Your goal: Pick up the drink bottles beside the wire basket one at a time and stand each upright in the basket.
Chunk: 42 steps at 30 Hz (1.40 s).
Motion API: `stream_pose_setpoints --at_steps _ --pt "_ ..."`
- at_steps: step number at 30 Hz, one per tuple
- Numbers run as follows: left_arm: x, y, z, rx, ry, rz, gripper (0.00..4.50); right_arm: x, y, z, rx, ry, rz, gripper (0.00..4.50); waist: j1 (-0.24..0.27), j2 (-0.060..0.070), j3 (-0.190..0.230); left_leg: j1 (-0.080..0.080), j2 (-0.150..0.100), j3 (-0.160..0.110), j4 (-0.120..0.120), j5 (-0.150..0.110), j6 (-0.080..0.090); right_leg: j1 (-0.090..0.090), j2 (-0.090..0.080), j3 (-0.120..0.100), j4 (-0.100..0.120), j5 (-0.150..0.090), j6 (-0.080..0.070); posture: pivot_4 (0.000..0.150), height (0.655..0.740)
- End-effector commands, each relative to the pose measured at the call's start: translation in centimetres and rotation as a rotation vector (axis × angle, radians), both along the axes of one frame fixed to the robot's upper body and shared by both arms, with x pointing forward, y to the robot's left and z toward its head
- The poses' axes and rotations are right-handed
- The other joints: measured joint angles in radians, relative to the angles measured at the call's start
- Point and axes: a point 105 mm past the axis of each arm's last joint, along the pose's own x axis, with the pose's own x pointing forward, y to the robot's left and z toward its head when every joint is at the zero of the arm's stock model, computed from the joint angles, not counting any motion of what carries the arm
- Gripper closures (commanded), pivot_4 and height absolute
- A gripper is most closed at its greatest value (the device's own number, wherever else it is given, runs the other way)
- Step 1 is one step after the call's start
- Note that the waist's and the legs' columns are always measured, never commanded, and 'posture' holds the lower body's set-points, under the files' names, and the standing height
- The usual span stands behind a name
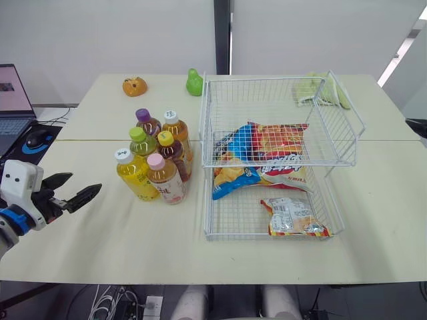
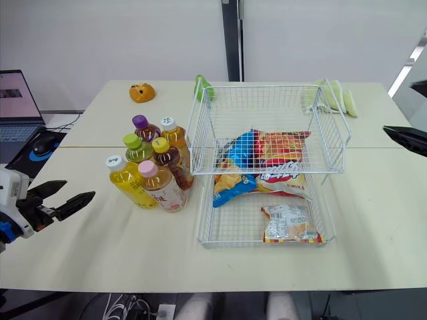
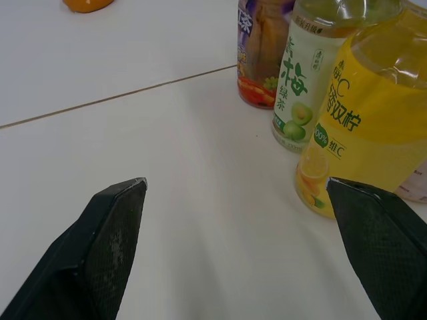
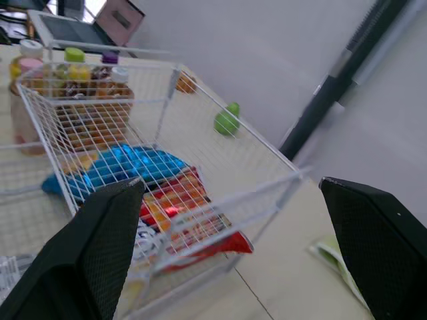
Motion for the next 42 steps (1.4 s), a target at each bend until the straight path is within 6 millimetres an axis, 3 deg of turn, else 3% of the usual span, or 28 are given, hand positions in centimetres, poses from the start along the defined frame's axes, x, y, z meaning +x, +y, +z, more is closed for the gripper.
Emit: stream_pose_setpoints --at_steps 1,4,8,11,17,21,26,42 --pt "-0.6 -0.6 1.4 0.005 -0.047 -0.014 0.04 -0.6 3.4 0.6 -0.014 0.007 0.158 0.0 0.001 0.0 0.0 -0.001 0.001 0.0 0.0 0.0 0.0 -0.001 0.001 0.0 -0.001 0.001 0.001 0.15 0.74" --pt "-2.2 -0.3 1.5 0.01 -0.037 0.011 0.04 -1.0 7.3 -0.3 -0.041 0.048 0.357 0.0 -0.001 0.0 0.0 -0.003 0.003 0.0 0.0 -0.002 -0.001 -0.001 0.003 0.0 -0.004 0.002 0.0 0.15 0.74" --pt "-3.8 -0.6 1.6 0.01 -0.033 0.026 0.04 -0.8 9.6 -0.7 -0.069 0.061 0.451 0.0 0.003 0.0 0.0 -0.005 0.004 0.001 0.0 -0.003 -0.002 -0.004 0.004 0.0 -0.005 0.002 -0.001 0.15 0.74" --pt "-4.4 -0.8 1.9 0.004 -0.079 0.072 0.04 -0.7 10.9 -2.0 -0.097 0.107 0.484 0.0 0.01 0.0 0.0 -0.009 0.004 0.0 0.001 -0.003 -0.002 -0.008 0.005 0.0 -0.005 0.002 0.0 0.15 0.74" --pt "-5.6 -3.1 1.6 -0.072 -0.074 0.042 0.04 -1.2 12.1 -3.3 -0.102 0.166 0.539 0.0 0.029 -0.001 0.0 -0.01 0.004 0.001 0.002 -0.003 -0.002 -0.009 0.005 0.0 -0.005 0.003 0.0 0.15 0.74" --pt "-4.8 -5.2 3.6 -0.103 -0.112 -0.033 0.04 -1.2 12.3 -3.4 -0.079 0.162 0.545 0.0 0.031 -0.001 0.0 -0.01 0.005 0.0 0.003 -0.003 -0.002 -0.008 0.007 0.0 -0.005 0.004 0.0 0.15 0.74" --pt "-3.6 -6.0 5.6 -0.148 -0.166 -0.041 0.04 -1.3 12.3 -3.6 -0.077 0.166 0.541 0.0 0.03 -0.001 0.0 -0.009 0.006 0.001 0.003 -0.003 -0.002 -0.008 0.012 0.0 -0.005 0.005 0.0 0.15 0.74" --pt "1.5 -8.6 6.5 -0.157 -0.264 0.039 0.04 -1.3 12.1 -3.7 -0.065 0.145 0.518 0.0 0.029 -0.002 -0.001 -0.009 0.006 0.004 0.003 -0.003 -0.002 -0.009 0.014 0.001 -0.004 0.007 0.0 0.15 0.74"
